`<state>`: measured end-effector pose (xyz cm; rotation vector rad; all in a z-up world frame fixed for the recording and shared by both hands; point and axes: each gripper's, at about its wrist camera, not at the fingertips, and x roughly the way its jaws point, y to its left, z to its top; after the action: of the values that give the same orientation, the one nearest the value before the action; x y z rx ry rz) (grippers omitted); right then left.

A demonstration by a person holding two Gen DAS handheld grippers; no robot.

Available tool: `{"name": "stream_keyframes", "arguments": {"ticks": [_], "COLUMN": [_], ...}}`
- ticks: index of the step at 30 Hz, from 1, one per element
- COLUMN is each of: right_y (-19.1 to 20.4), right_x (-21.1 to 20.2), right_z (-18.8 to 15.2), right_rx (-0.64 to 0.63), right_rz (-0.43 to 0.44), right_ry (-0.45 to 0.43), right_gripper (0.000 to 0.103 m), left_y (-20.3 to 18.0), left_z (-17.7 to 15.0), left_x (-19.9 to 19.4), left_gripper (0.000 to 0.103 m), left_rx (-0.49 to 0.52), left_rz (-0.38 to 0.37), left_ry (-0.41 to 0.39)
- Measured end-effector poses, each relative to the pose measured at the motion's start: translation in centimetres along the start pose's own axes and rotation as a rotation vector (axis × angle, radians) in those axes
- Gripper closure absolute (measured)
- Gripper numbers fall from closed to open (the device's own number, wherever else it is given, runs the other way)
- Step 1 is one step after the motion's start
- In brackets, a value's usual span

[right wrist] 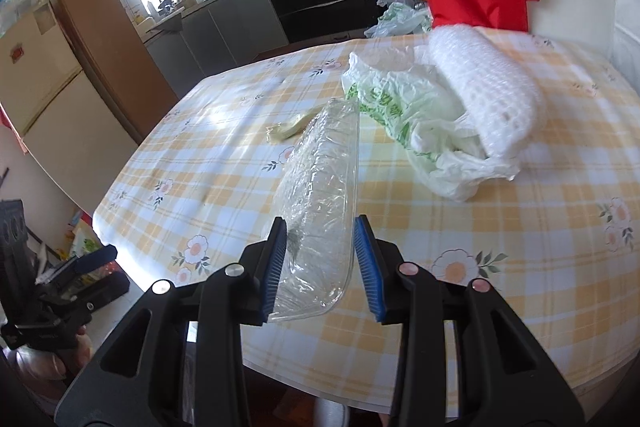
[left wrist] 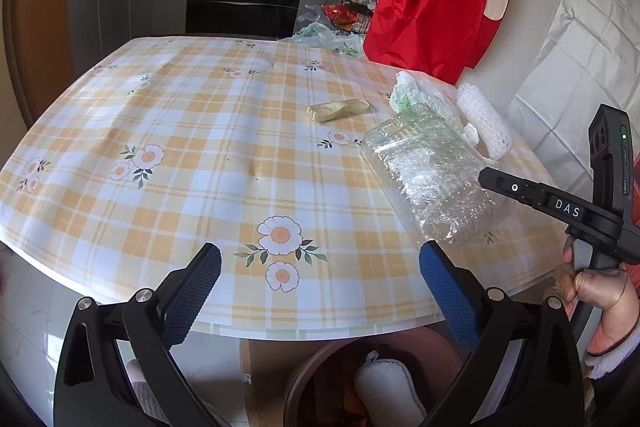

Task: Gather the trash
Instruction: 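Grasp the clear plastic fork with the left tool while the right holds the tray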

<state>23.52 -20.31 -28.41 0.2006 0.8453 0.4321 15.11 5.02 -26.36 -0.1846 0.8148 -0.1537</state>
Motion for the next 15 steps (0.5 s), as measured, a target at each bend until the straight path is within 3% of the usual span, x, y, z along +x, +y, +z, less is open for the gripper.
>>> {"name": "stream_keyframes", "arguments": {"ticks": [2, 4, 8, 15], "right_y": [-0.3, -0.4, 0.4, -0.1], "right_x": [0.4, 0.8, 0.5, -2.7], "right_z": [0.2, 0.3, 0.4, 0.6], "right_rx": [0.03, 0.048, -0.025, -0.091], "right_rz": [0.028, 0.043, 0.013, -0.121], "right_ry": [0.012, 0.014, -0.01, -0.102], "right_gripper": [0.063, 0.07, 0.071, 0.072], "left_y": [0.1, 0.3, 0.7, 0.5], "left_z": [-0.1, 0.0, 0.1, 0.3], "left_x": [0.2, 0.4, 0.8, 0.8], "left_gripper": [0.006, 0.006, 0.006, 0.006], "left_rx": [-0.002, -0.005, -0.016, -0.012], "left_rz": [-0.001, 0.003, 0.006, -0.001], "left_ry": [0.004, 0.008, 0.016, 0.012]}}
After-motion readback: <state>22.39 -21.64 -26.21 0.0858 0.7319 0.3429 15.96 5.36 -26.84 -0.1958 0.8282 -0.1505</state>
